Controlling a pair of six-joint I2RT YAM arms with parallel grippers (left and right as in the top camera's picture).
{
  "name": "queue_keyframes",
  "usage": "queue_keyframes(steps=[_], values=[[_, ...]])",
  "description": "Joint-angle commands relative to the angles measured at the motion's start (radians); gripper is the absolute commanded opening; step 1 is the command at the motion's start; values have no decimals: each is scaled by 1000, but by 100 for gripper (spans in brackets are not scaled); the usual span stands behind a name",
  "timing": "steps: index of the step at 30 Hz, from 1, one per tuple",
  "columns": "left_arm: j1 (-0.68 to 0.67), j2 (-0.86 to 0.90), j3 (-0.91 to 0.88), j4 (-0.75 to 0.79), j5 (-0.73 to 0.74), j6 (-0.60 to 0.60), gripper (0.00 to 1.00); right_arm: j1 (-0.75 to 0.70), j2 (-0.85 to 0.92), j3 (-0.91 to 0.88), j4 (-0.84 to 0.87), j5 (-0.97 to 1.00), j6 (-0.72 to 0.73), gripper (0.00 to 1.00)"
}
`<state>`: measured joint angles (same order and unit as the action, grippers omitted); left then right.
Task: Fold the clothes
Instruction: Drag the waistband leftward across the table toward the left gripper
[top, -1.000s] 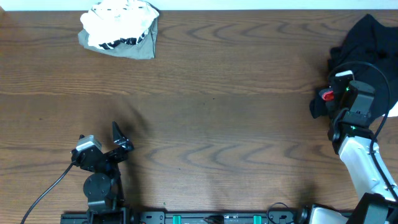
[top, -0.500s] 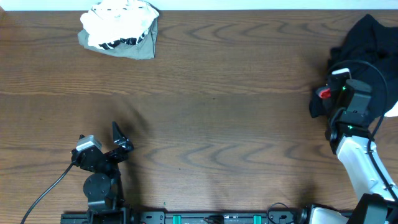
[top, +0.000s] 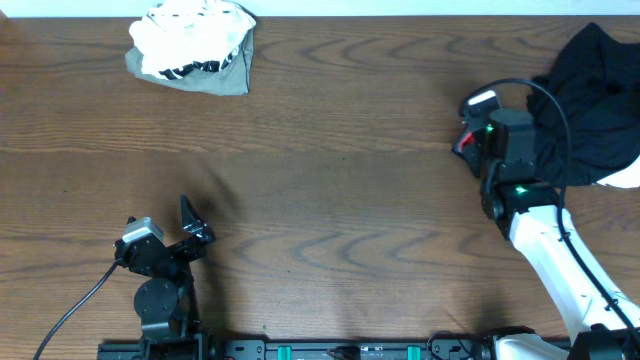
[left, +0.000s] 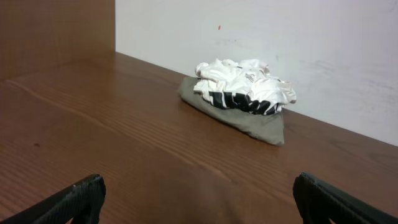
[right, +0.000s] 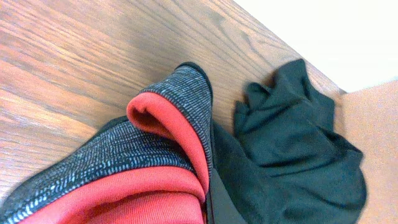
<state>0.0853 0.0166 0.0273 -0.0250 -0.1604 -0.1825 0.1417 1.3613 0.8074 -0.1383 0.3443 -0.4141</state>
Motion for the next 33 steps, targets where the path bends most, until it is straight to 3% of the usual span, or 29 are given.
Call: queue_keyframes(steps=[1,9,16,33], values=[[6,-6,-23,-31,-5,6,98,55,0,58,-41,23,137,1],[6,-6,-23,-31,-6,6,98,192,0,153,-99,48,348,1],[6,-6,-23,-31,-5,6,98,301,55,193,-78,48,449,1],[6,-6,-23,-31,-5,6,98,495,403,195,234,40,688,1]])
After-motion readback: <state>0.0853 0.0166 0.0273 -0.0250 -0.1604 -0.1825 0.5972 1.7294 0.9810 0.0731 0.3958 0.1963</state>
